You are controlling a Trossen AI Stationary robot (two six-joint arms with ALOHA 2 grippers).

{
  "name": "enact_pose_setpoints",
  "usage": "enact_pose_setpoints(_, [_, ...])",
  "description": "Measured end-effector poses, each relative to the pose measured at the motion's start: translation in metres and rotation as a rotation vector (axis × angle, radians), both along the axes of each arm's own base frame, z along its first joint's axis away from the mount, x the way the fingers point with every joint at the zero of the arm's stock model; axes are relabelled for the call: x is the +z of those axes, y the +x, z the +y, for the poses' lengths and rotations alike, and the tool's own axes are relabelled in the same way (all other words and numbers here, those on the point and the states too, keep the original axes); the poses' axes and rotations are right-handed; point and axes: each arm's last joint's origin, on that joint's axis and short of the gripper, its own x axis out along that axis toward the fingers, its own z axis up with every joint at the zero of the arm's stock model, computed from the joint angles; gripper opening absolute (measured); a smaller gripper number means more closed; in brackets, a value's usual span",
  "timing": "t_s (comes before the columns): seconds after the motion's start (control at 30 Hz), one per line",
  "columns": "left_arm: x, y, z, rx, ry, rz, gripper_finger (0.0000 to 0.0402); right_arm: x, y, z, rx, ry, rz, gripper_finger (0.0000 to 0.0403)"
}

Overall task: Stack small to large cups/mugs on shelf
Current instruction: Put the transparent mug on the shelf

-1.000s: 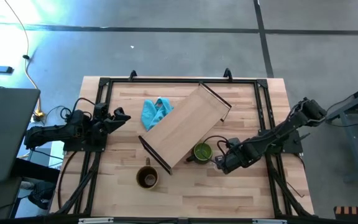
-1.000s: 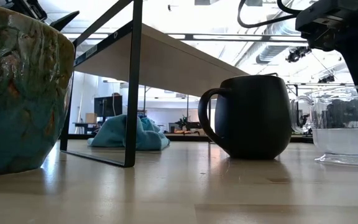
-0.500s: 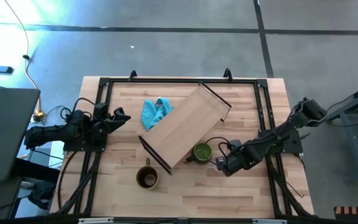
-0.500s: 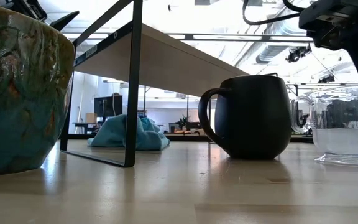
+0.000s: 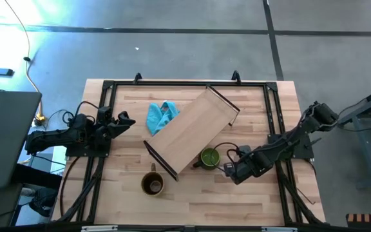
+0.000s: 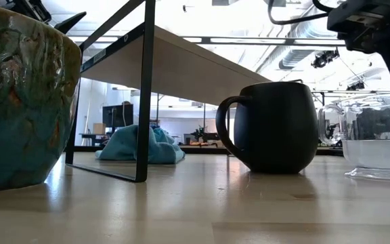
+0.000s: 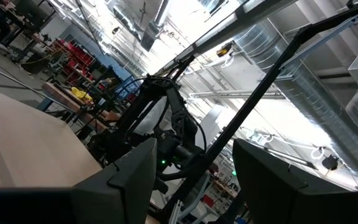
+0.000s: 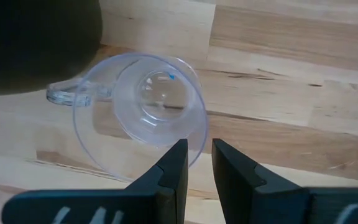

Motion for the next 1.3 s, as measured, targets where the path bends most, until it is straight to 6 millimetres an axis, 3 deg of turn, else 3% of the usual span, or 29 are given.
enact_pose_setpoints(0.23, [0.000, 0.000, -0.001, -0.028, -0.002, 0.001, 0.0200, -0.018, 0.001, 0.001, 0.002, 0.050, -0.042, 0.0064])
enact_pose_setpoints(0.6, [0.000, 0.000, -0.001, -0.032, -0.014, 0.000, 0.0200, -0.019, -0.001, -0.001, 0.038, 0.022, -0.023, 0.0063])
enact_pose_setpoints(0.83, [0.000, 0.000, 0.000, -0.025, -0.017, -0.001, 0.0200, -0.019, -0.002, -0.001, 0.110, 0.016, -0.011, 0.0007])
enact_pose_setpoints(0.93, [0.000, 0.000, 0.000, -0.022, -0.018, -0.001, 0.0200, -0.019, -0.003, -0.001, 0.122, 0.010, 0.000, 0.0010])
enact_pose_setpoints(1.3, [0.000, 0.000, 0.000, -0.005, -0.026, -0.003, 0.0200, -0.018, -0.010, -0.003, 0.351, 0.010, 0.066, 0.0002])
